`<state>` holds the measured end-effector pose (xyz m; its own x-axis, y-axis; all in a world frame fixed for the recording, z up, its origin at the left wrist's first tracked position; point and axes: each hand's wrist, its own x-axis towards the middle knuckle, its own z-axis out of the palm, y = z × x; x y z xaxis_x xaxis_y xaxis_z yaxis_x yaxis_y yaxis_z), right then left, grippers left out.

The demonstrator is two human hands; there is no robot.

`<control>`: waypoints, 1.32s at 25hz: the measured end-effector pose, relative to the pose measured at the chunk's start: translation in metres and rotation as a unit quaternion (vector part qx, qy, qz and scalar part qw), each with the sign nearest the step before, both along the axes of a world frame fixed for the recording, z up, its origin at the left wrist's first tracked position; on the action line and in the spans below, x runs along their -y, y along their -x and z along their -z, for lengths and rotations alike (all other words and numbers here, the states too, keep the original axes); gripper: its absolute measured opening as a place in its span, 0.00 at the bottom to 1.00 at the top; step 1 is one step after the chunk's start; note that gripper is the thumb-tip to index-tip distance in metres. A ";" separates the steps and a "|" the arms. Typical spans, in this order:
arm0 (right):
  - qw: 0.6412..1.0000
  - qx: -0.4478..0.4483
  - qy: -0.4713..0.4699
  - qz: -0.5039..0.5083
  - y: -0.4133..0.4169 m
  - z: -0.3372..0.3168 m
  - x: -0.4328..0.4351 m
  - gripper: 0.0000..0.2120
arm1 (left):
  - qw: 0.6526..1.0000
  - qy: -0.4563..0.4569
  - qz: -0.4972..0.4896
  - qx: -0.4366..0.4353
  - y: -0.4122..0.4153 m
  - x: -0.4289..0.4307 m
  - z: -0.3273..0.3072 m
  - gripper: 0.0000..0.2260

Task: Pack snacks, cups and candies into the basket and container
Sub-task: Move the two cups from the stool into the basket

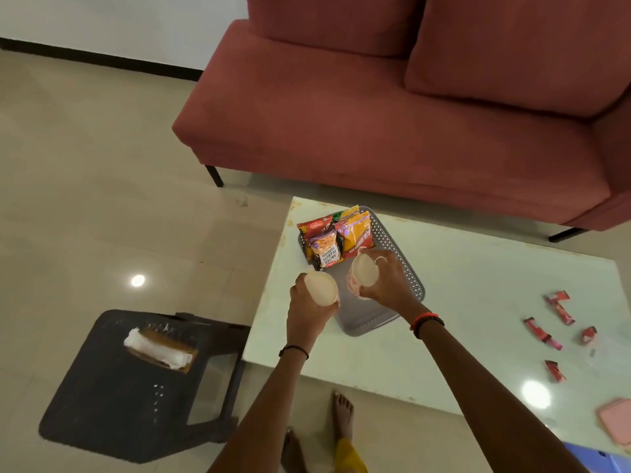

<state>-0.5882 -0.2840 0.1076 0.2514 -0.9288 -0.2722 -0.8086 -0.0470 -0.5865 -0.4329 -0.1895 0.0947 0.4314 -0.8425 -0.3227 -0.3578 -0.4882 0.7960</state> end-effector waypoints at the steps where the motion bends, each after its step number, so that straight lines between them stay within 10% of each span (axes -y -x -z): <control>1: 1.000 -0.004 0.001 0.000 0.010 0.007 0.008 0.39 | 1.000 -0.001 0.003 -0.001 0.010 0.008 0.007 0.39; 33: 0.989 -0.053 -0.021 -0.135 0.063 0.157 0.101 0.41 | 0.996 -0.052 -0.016 0.066 0.088 0.095 0.149 0.40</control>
<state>-0.6516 -0.3847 -0.0497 0.4566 -0.8194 -0.3465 -0.8267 -0.2469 -0.5056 -0.5209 -0.2844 -0.0544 0.5028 -0.7924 -0.3453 -0.4393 -0.5783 0.6874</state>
